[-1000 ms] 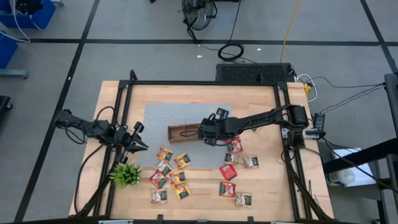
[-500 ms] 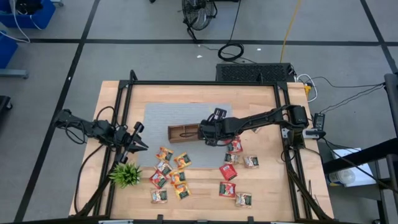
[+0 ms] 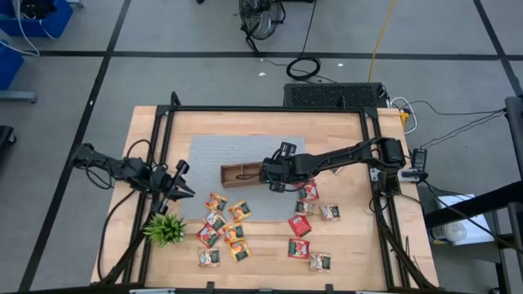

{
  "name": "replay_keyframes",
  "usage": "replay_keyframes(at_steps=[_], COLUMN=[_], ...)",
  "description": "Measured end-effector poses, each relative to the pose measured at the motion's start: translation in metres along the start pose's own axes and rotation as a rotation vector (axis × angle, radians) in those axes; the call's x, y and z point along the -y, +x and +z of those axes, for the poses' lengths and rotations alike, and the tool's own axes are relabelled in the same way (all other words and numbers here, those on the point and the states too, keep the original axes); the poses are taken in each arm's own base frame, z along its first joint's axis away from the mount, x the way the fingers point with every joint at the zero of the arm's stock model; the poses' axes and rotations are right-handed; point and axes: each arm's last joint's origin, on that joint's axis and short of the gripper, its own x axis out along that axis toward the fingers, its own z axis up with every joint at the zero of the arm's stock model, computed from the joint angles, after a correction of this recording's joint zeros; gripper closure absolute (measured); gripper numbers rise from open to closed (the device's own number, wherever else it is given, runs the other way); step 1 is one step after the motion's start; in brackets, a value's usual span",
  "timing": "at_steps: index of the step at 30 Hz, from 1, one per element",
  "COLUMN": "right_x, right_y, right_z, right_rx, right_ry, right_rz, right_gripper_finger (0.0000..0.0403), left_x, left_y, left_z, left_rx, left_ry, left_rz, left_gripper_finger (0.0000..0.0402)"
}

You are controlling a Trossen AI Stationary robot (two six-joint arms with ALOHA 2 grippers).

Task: Pick & Place Tea
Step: Put the red tea bag into the wooden organizer

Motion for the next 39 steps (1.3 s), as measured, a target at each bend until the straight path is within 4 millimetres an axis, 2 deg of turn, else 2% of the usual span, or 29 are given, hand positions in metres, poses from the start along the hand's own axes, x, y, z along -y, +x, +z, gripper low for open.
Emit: replay_keyframes(at_steps=[6, 12, 16, 19, 22, 26, 31, 39], right_x=[0.001, 0.015, 0.041, 0.076, 0.1, 0.111, 0.107, 0.097], right_y=[-0.003, -0.027, -0.056, -0.062, -0.049, -0.02, 0.017, 0.039], right_z=[0.005, 0.009, -0.003, -0.018, -0.039, -0.06, -0.087, -0.112], right_rx=[0.046, 0.114, 0.069, -0.087, -0.248, -0.335, -0.36, -0.36], right_ry=[-0.013, -0.018, 0.036, 0.231, 0.339, 0.31, 0.341, 0.38], right_rz=[0.005, -0.05, -0.025, 0.149, 0.195, 0.185, 0.292, 0.389], right_gripper_finger=[0.0268, 0.0221, 0.0204, 0.0196, 0.019, 0.0178, 0.0158, 0.0131], left_x=[0.0, 0.0, 0.0, 0.0, 0.0, 0.0, 0.0, 0.0], left_y=[0.0, 0.0, 0.0, 0.0, 0.0, 0.0, 0.0, 0.0], left_z=[0.0, 0.0, 0.0, 0.0, 0.0, 0.0, 0.0, 0.0], left_rx=[0.0, -0.001, 0.0, 0.0, 0.0, -0.001, 0.0, -0.001], left_ry=[0.0, 0.0, 0.0, 0.0, 0.0, 0.0, 0.0, 0.0], left_rz=[0.0, 0.0, 0.0, 0.0, 0.0, 0.0, 0.0, 0.0], left_gripper_finger=[0.0366, 0.0366, 0.0366, 0.0366, 0.0366, 0.0366, 0.0366, 0.0366])
